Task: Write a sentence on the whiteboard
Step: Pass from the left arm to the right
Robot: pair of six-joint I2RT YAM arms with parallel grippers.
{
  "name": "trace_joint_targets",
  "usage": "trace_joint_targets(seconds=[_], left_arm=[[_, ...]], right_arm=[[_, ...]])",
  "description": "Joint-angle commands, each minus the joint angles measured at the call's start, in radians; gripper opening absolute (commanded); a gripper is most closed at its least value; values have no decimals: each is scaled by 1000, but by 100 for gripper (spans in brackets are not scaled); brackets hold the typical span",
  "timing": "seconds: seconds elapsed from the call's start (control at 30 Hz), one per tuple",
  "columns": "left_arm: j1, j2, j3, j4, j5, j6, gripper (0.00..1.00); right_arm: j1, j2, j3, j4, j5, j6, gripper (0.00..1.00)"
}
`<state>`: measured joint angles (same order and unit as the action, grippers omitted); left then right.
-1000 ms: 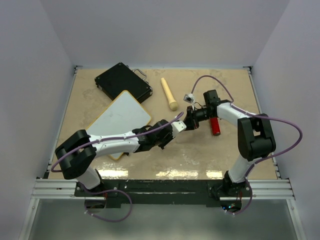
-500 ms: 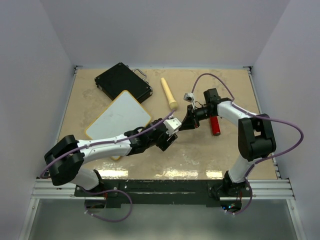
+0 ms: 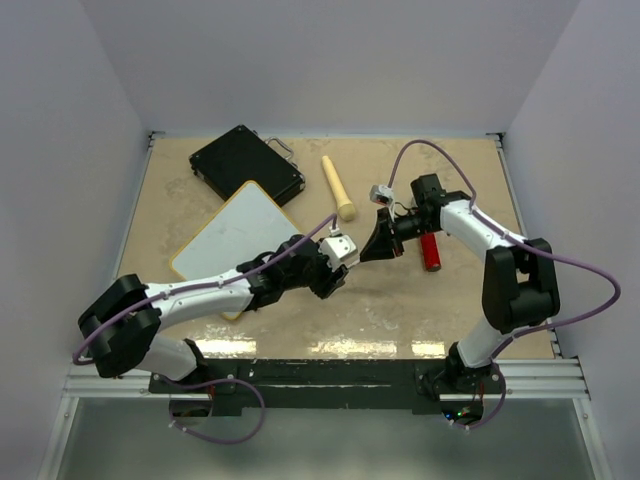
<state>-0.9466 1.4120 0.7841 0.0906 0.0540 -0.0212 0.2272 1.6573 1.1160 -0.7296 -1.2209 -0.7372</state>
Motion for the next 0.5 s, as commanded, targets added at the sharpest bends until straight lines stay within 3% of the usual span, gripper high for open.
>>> trace_joint_targets(seconds=[0.0,0.2,0.47], left_arm=[[15,-60,-80,127,85,59,54],[26,-143,-170,239,138,112,54],[34,-113,-167,259,248,127,47]], right_arm=[[3,-30,53,-117,-68,-137,0],[14,-51,57,-183,-65,-238,0],[29,-67,67,-237,-72,-300,0]])
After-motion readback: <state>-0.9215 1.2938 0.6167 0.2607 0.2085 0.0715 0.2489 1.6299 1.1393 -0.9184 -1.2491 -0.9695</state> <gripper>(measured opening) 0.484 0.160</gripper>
